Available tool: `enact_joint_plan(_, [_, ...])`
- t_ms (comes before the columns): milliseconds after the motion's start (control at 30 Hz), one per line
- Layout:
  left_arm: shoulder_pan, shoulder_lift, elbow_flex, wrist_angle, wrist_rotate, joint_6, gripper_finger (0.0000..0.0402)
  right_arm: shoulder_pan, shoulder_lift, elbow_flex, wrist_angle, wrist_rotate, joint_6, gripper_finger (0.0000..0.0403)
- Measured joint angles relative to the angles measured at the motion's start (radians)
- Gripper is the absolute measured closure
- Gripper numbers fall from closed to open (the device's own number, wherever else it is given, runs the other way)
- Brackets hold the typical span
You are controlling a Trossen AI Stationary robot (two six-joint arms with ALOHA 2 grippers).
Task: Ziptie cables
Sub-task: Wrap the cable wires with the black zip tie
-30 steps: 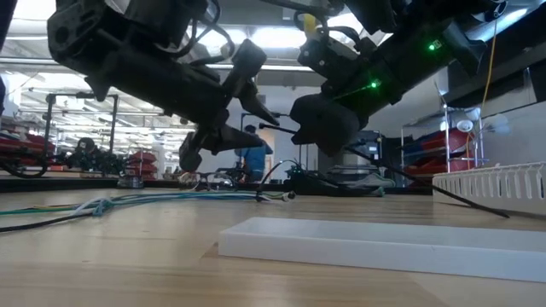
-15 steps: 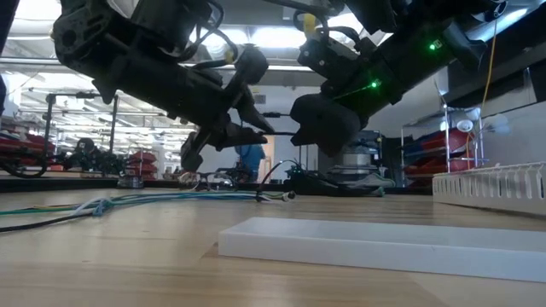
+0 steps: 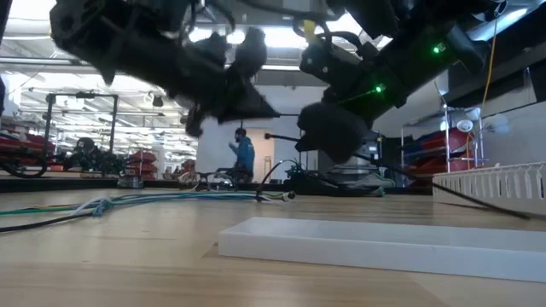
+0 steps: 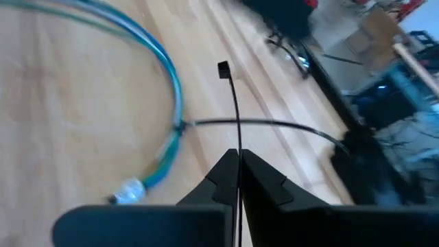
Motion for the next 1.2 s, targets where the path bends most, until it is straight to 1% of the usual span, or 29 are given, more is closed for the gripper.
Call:
enact_joint_plan(100, [-0.015, -0.076, 0.000, -0.044, 0.016, 0.136, 0.0399, 0.000, 0.000, 0.000, -0.071, 0.064, -0.010, 0.0403])
enact_joint_plan(200, [-0.033, -0.143, 0.000, -0.091, 0.018, 0.183, 0.0399, 0.000, 0.000, 0.000, -0.132, 0.143, -0.035, 0.0403])
enact_joint_plan(300, [-0.039, -0.180, 0.000, -0.096, 0.017, 0.163, 0.0398, 0.007, 0.000, 0.013, -0.174, 0.256, -0.090, 0.0403])
enact_joint_plan(433, [-0.031, -0.180, 0.000, -0.108, 0.017, 0.094, 0.0398, 0.005, 0.000, 0.055, -0.173, 0.509, -0.195, 0.0403])
enact_joint_plan(500, [-0.019, -0.168, 0.000, -0.111, 0.018, 0.052, 0.0398, -0.002, 0.000, 0.083, -0.173, 0.603, -0.257, 0.0403])
enact_joint_plan(567, [0.001, -0.151, -0.001, -0.111, 0.028, 0.004, 0.0398, -0.017, -0.001, 0.110, -0.171, 0.617, -0.293, 0.0403])
enact_joint_plan(633, [0.029, -0.139, -0.001, -0.076, 0.077, -0.013, 0.0398, -0.024, -0.001, 0.128, -0.172, 0.587, -0.295, 0.0403])
enact_joint_plan(700, [0.069, -0.135, -0.001, -0.051, 0.179, -0.005, 0.0398, -0.026, -0.001, 0.140, -0.171, 0.593, -0.296, 0.0403])
enact_joint_plan(767, [0.114, -0.134, -0.001, -0.057, 0.281, -0.006, 0.0397, -0.021, -0.001, 0.152, -0.170, 0.631, -0.295, 0.0403])
enact_joint_plan(833, [0.159, -0.133, -0.001, -0.056, 0.376, -0.014, 0.0397, -0.019, -0.001, 0.163, -0.171, 0.644, -0.297, 0.0403])
enact_joint_plan(967, [0.228, -0.133, -0.001, -0.047, 0.504, -0.008, 0.0397, -0.008, -0.001, 0.177, -0.170, 0.646, -0.296, 0.0403])
enact_joint_plan(1100, [0.275, -0.133, -0.001, -0.050, 0.589, 0.018, 0.0397, -0.005, -0.001, 0.186, -0.162, 0.669, -0.295, 0.0403])
enact_joint_plan(1200, [0.298, -0.133, -0.001, -0.050, 0.631, 0.038, 0.0381, -0.005, -0.001, 0.194, -0.165, 0.680, -0.294, 0.0403])
